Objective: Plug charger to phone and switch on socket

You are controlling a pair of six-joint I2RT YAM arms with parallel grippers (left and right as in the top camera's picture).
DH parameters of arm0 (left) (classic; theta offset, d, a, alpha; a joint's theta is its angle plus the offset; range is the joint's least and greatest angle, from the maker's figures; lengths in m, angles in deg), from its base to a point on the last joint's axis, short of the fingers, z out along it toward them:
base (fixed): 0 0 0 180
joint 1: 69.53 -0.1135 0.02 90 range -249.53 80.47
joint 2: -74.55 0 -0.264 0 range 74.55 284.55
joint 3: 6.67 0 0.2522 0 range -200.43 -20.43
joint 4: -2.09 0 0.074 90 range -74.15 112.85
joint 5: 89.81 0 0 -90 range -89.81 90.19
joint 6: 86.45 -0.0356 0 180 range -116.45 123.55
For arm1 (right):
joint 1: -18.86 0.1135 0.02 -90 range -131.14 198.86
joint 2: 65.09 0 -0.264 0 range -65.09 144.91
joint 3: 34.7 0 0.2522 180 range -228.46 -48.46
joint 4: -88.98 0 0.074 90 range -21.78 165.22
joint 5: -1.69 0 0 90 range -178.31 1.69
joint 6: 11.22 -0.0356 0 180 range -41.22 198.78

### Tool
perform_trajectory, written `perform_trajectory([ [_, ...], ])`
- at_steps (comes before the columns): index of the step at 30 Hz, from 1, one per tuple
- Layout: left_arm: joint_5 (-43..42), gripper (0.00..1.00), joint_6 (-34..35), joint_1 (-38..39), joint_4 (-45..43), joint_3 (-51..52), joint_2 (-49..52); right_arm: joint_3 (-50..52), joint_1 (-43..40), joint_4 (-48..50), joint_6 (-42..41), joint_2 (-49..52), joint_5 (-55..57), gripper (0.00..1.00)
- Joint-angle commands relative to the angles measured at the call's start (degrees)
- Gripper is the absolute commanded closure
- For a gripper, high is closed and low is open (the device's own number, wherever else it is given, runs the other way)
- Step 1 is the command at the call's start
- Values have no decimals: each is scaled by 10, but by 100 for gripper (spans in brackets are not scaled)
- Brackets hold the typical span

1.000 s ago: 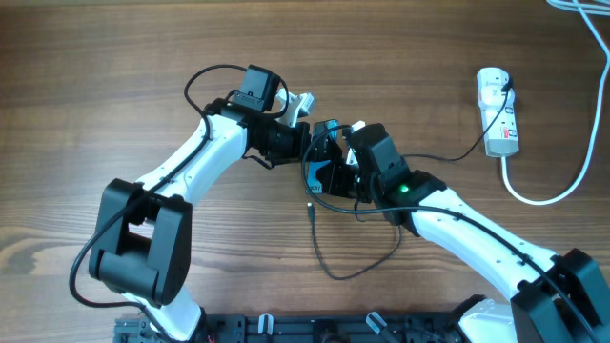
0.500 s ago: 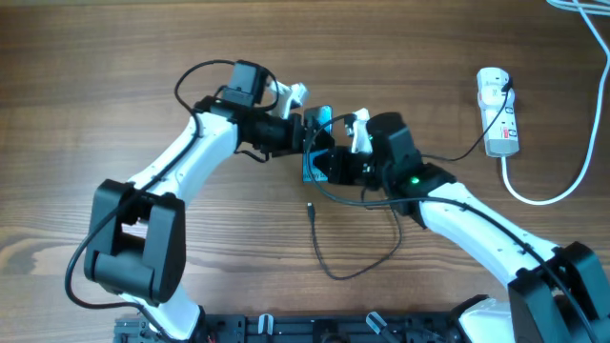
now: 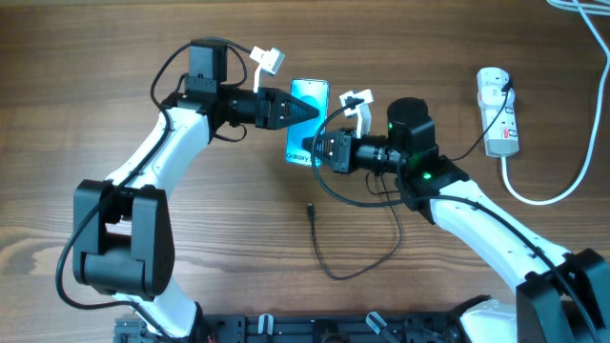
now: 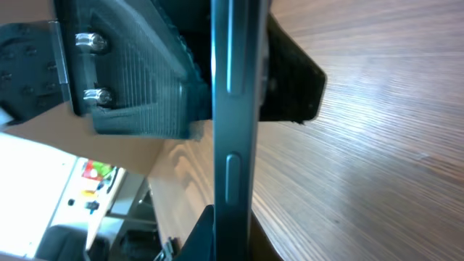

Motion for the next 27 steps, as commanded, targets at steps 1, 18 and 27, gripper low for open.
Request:
perform_trajectory([
  [1, -91, 74, 0, 12, -7, -2, -21, -9, 7, 22, -18, 4, -15, 96],
  [18, -91, 87, 10, 14, 21, -2, -92, -9, -38, 38, -19, 4, -33, 96],
  [27, -91, 96, 44, 19, 25, -2, -94, -9, -38, 36, -33, 4, -35, 34],
])
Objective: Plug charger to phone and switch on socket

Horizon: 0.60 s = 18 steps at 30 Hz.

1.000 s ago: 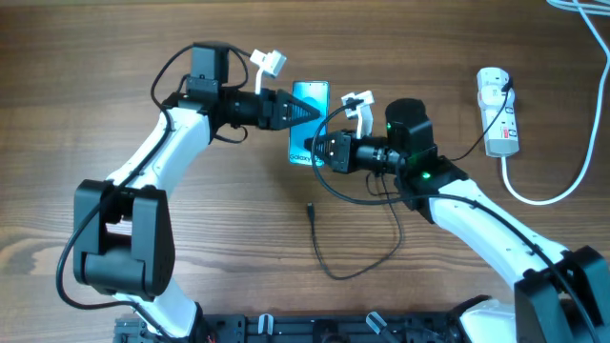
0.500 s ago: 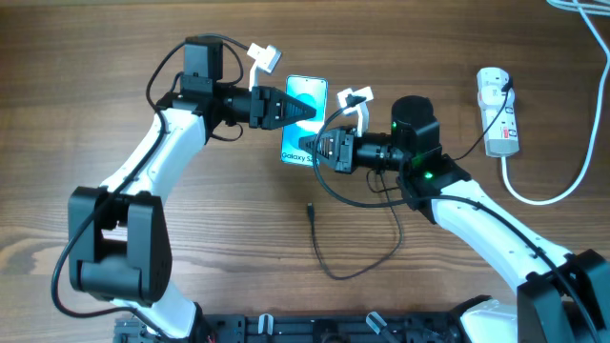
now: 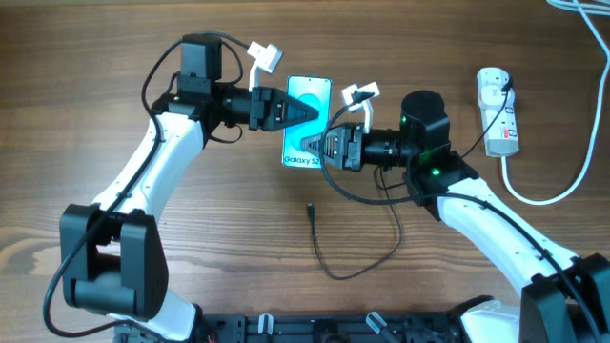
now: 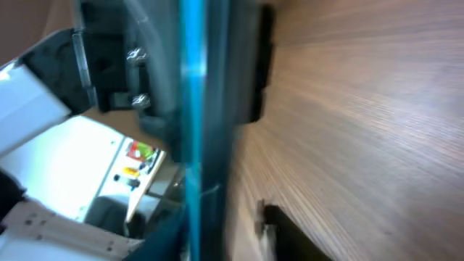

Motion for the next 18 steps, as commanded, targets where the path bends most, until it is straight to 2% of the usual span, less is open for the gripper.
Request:
perform_trajectory([
  [1, -51, 96, 34, 16, 2, -2, -38, -2, -9, -7, -3, 13, 63, 33],
  [5, -51, 96, 34, 16, -7, -2, -38, -2, -9, -15, -2, 13, 29, 34],
  [8, -51, 96, 34, 16, -25, -2, -38, -2, -9, -31, -3, 13, 3, 51],
  [9, -51, 96, 34, 16, -35, -2, -38, -2, -9, -39, -2, 13, -7, 63],
  [13, -51, 96, 34, 16, -52, -2, -38, -2, -9, -51, -2, 13, -30, 96],
  [16, -51, 96, 34, 16, -52, -2, -38, -2, -9, -52, -2, 13, -30, 96],
  [18, -51, 91, 34, 16, -51, -2, -38, -2, -11, -47, -3, 13, -30, 96],
])
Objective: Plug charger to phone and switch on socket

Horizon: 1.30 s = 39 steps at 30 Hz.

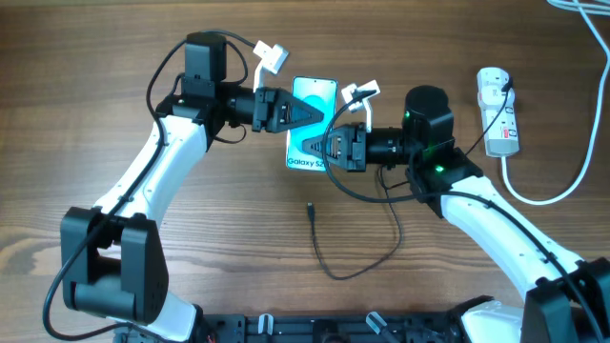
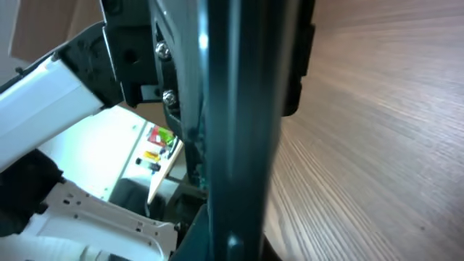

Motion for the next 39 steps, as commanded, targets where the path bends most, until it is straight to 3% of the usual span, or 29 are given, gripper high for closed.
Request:
perform_trajectory([
  [1, -32, 89, 16, 5, -4, -9, -30, 14, -6, -12, -10, 18, 37, 96],
  [5, -32, 80, 13, 5, -4, -9, -30, 14, -16, 18, -61, 18, 37, 96],
  [21, -32, 72, 14, 18, -1, -9, -30, 14, -28, 81, -104, 18, 64, 96],
  [32, -32, 85, 14, 21, 2, -9, -30, 14, -28, 50, -86, 18, 62, 96],
  [34, -32, 89, 14, 21, 2, -9, -30, 14, -28, 40, -86, 18, 62, 83],
  [36, -32, 96, 14, 21, 2, -9, -30, 14, -28, 21, -85, 18, 62, 55],
  [39, -32, 96, 14, 21, 2, -9, -30, 14, -28, 5, -65, 18, 56, 28],
])
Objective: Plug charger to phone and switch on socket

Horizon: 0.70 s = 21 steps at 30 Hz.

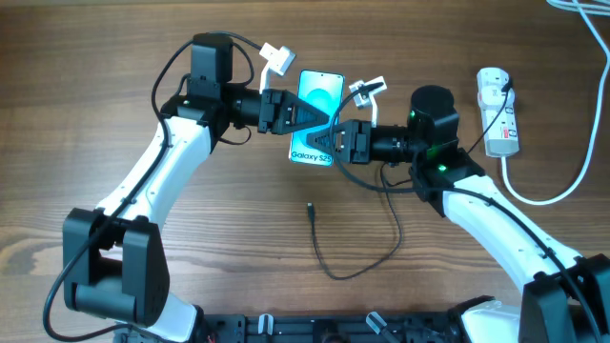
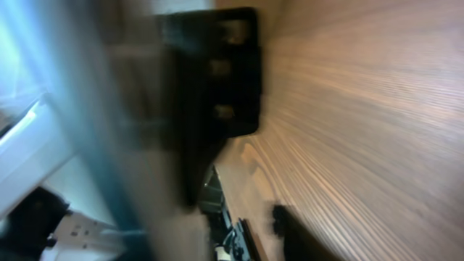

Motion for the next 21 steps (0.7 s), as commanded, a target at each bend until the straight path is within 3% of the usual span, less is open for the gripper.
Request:
perform_trajectory([
  [1, -52, 96, -1, 4, -2, -9, -26, 5, -8, -13, 30, 11, 34, 22],
  [6, -15, 96, -2, -12, -2, -9, -26, 5, -9, -11, 78, 11, -10, 0],
  [10, 86, 96, -2, -28, 7, -9, -26, 5, -24, -16, 116, 11, -58, 0],
  [15, 270, 96, -19, -32, 87, -9, -26, 5, -66, -57, 125, 11, -59, 0],
  [16, 342, 96, -35, -27, 127, -9, -26, 5, -80, -81, 151, 11, -54, 0],
  [21, 501, 96, -36, -11, 193, 0, -26, 5, -94, -167, 212, 11, 17, 0],
])
